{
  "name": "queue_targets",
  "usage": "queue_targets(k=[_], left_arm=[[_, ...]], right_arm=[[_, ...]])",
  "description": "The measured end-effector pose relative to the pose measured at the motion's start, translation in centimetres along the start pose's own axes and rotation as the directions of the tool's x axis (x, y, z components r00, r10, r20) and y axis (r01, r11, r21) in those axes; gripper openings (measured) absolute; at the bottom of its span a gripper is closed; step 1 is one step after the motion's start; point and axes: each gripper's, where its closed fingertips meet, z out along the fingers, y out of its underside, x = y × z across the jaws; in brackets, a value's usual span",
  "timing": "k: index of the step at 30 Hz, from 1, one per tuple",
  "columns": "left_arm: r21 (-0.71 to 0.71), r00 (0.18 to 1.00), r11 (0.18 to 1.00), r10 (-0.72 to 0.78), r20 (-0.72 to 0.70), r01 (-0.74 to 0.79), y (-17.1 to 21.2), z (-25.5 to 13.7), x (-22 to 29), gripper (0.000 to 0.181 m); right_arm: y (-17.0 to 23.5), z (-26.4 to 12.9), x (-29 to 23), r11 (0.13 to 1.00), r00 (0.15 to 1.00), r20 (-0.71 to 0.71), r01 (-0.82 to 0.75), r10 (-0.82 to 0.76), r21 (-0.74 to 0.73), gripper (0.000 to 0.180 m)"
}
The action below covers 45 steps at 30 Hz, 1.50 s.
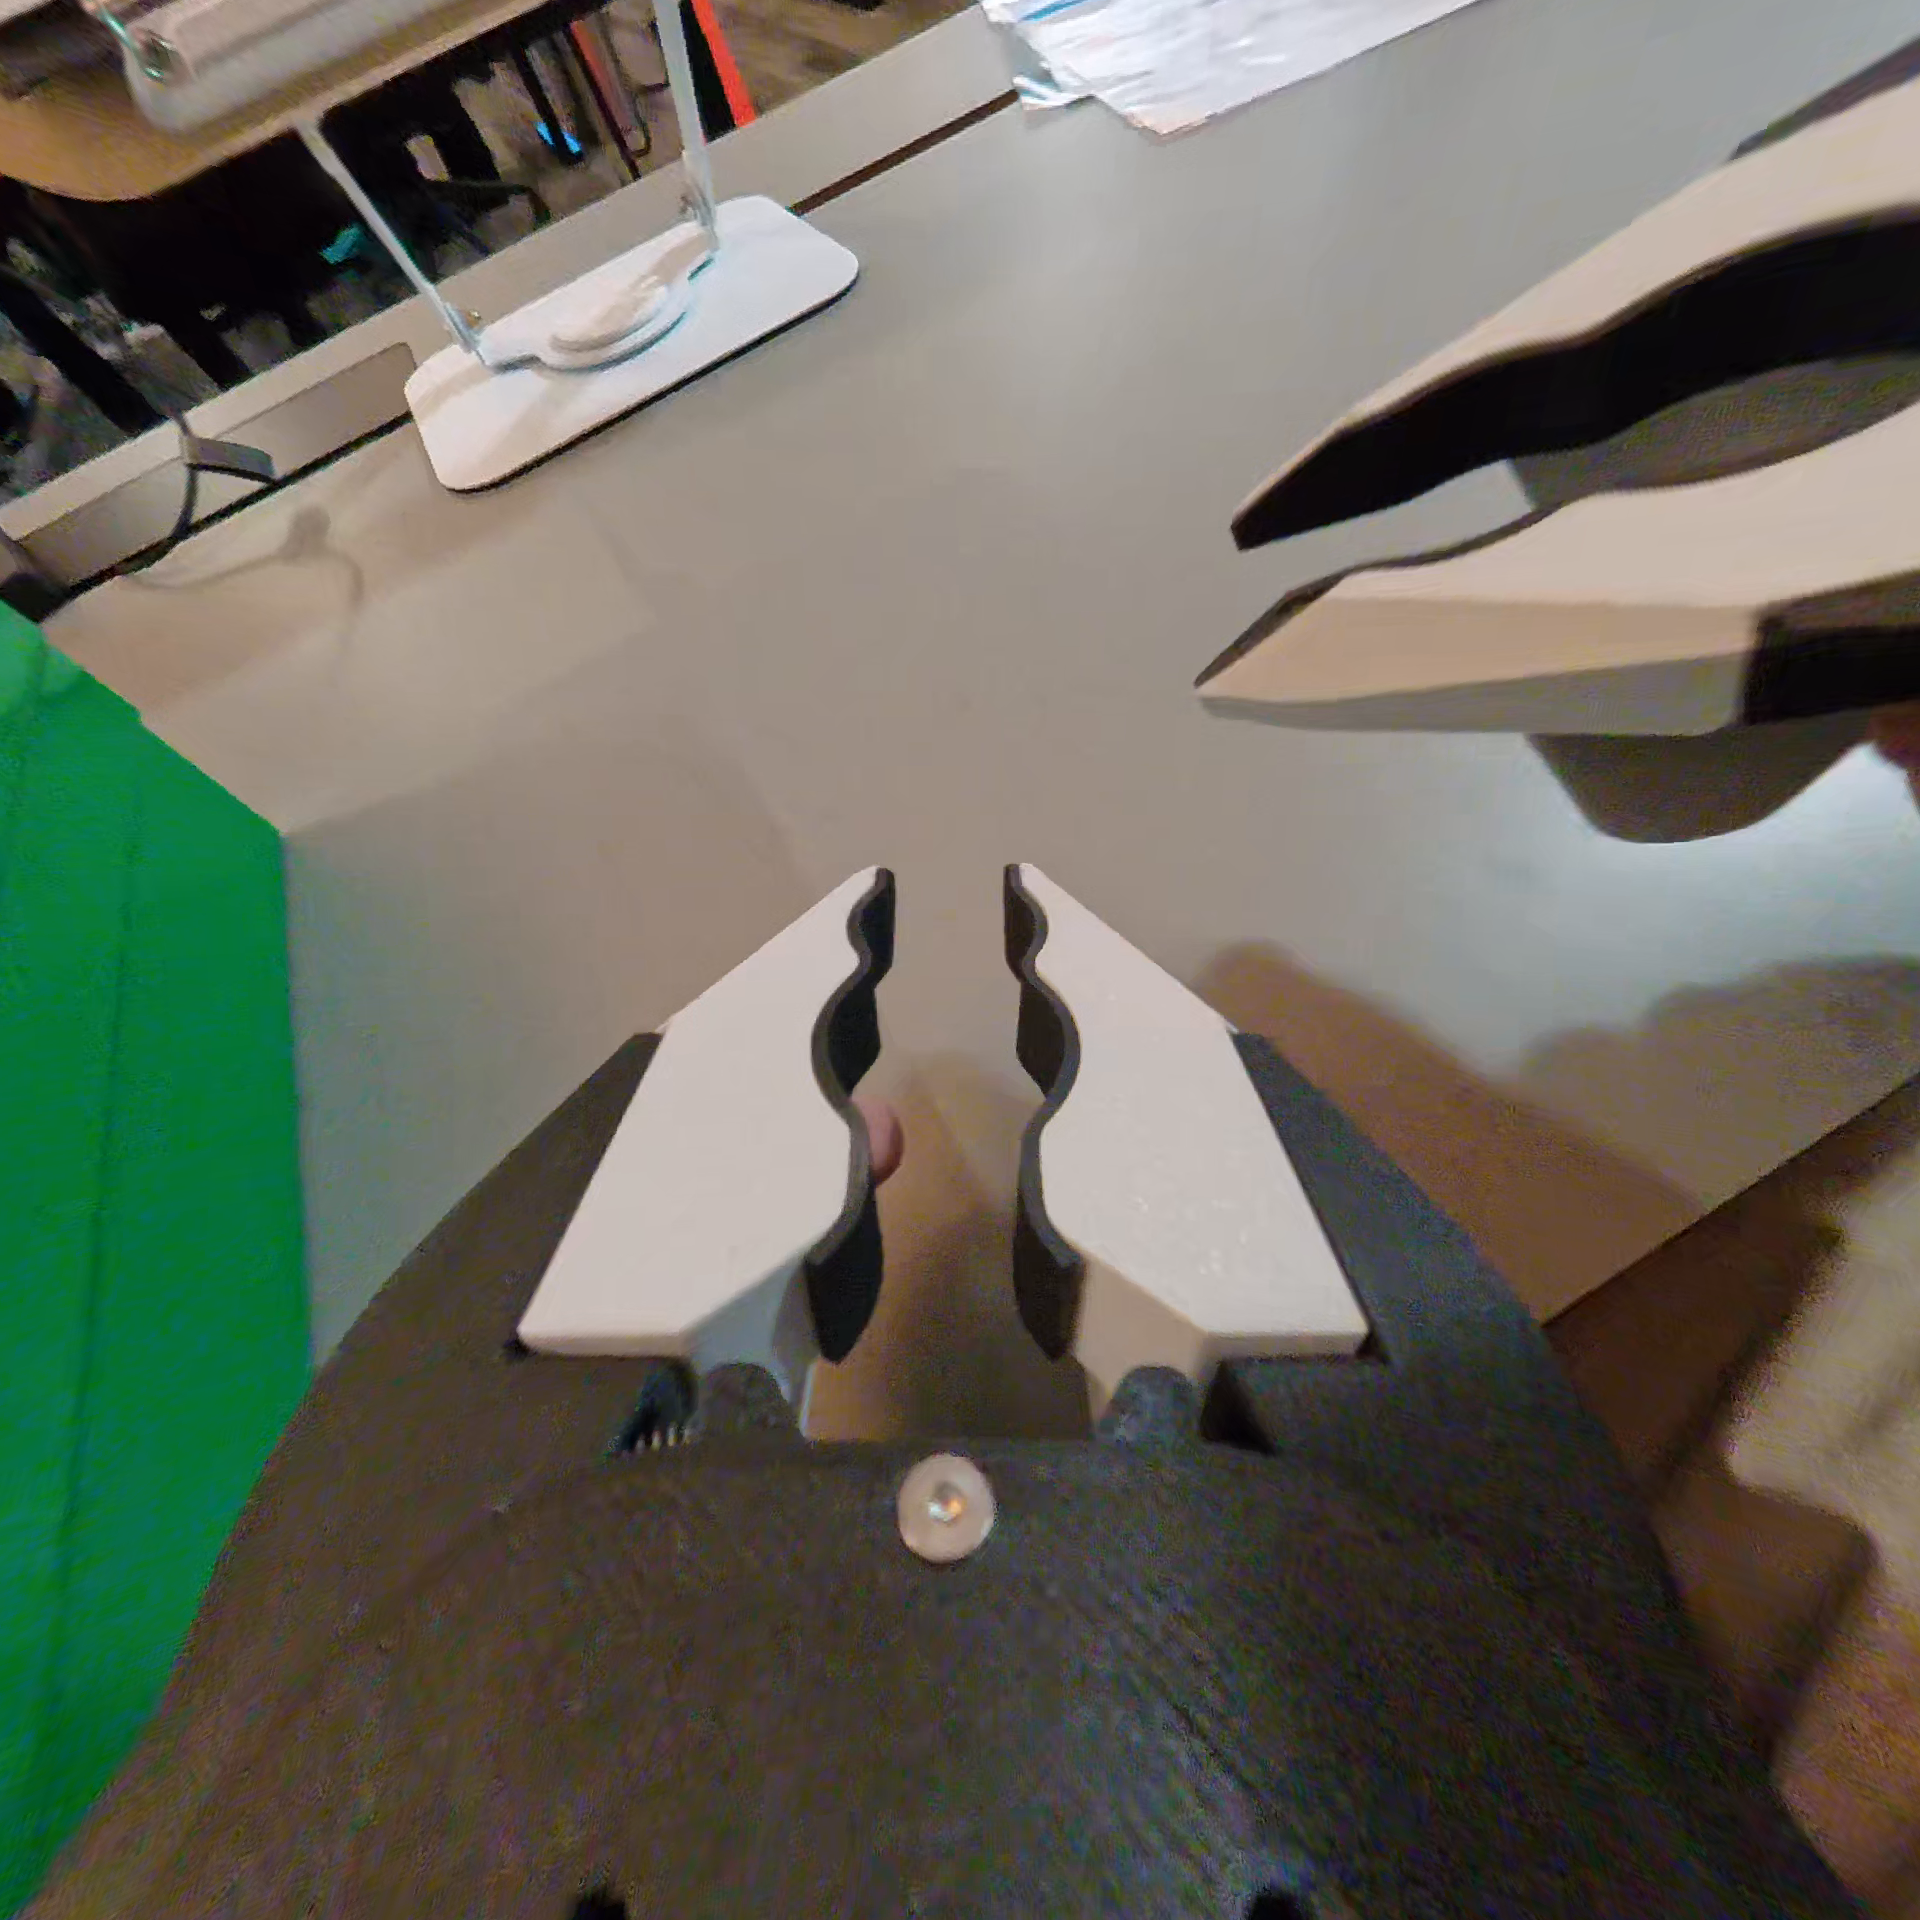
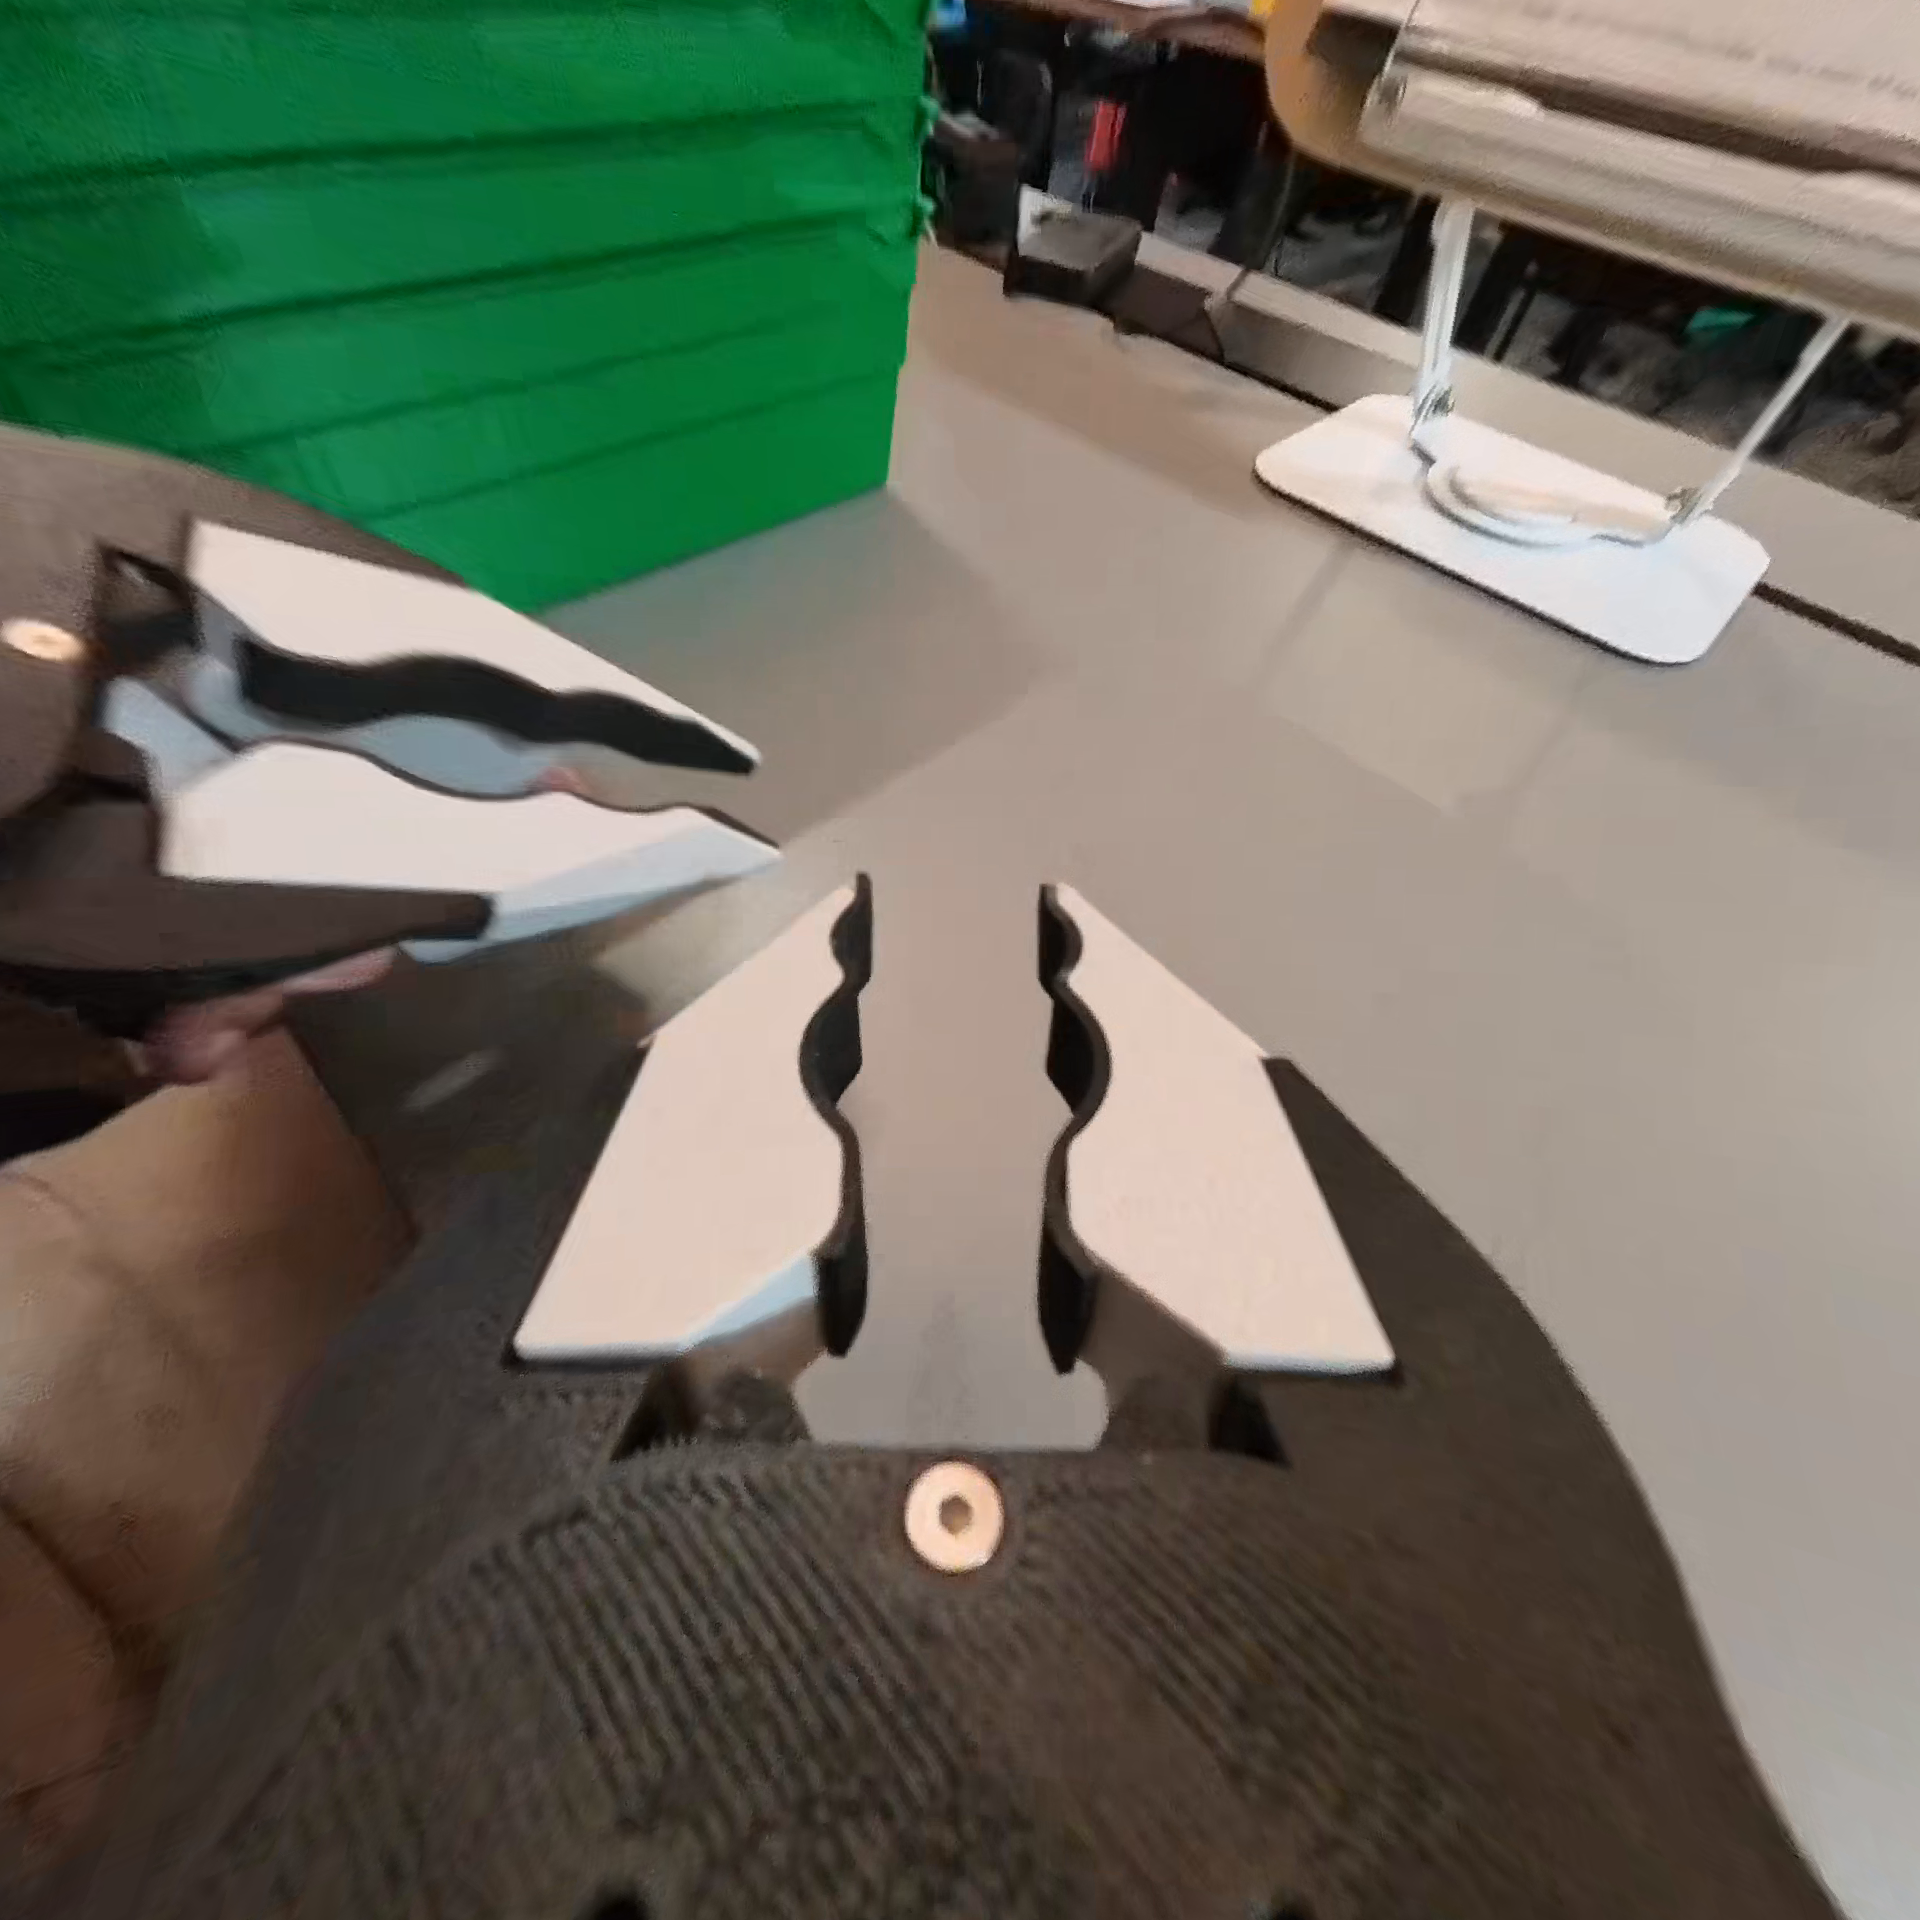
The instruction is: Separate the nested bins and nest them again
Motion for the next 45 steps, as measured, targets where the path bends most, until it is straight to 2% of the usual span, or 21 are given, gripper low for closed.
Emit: queue_targets(k=[1,3,4,14,17,20,22,25,30,34,45], left_arm=[[0.015,1.000,1.000,-0.003,0.009,0.003,-0.3,-0.5,-0.2,0.026],[0.058,1.000,0.998,-0.016,0.001,0.015,-1.3,-1.6,-0.4,0.009],[0.081,1.000,0.996,-0.030,0.002,0.030,-2.0,-2.3,-0.6,0.009],[0.277,0.980,0.954,-0.156,0.121,0.118,-7.2,-12.6,-5.4,0.017],[0.328,0.954,0.937,-0.203,0.223,0.122,-8.6,-16.3,-8.7,0.019],[0.298,0.904,0.948,-0.224,0.365,0.115,-7.4,-18.3,-12.7,0.027],[0.255,0.880,0.956,-0.240,0.411,0.141,-5.5,-18.2,-14.6,0.031],[0.191,0.880,0.958,-0.273,0.389,0.212,-3.0,-16.7,-15.4,0.036],[0.147,0.890,0.962,-0.269,0.368,0.230,-1.2,-14.9,-15.3,0.021],[0.154,0.904,0.955,-0.291,0.313,0.254,-1.3,-14.5,-15.0,0.005],[0.156,0.910,0.962,-0.264,0.319,0.224,-1.8,-15.0,-15.5,0.002]], right_arm=[[0.6,0.4,0.3,1.000,1.000,-0.010,0.007,-0.007,-0.028,0.031],[0.5,0.7,0.3,1.000,1.000,-0.007,-0.001,0.001,-0.028,0.031],[0.1,0.7,0.1,1.000,1.000,0.000,-0.010,0.010,-0.010,0.030],[-1.4,3.6,-2.1,1.000,0.995,0.100,0.001,-0.002,0.014,0.028],[-1.6,4.4,-3.0,1.000,0.991,0.131,0.019,-0.020,0.012,0.027],[-1.7,4.9,-3.5,1.000,0.988,0.154,0.027,-0.028,0.008,0.027],[-1.7,5.2,-3.7,1.000,0.986,0.164,0.027,-0.027,0.004,0.027],[-1.6,5.3,-3.8,1.000,0.985,0.169,0.028,-0.027,-0.001,0.027],[-1.5,5.2,-3.6,1.000,0.987,0.157,0.029,-0.029,-0.001,0.026],[-1.3,5.3,-3.7,1.000,0.987,0.160,0.029,-0.027,-0.011,0.026],[-0.9,5.3,-4.1,0.997,0.986,0.151,0.075,-0.071,-0.020,0.025]])
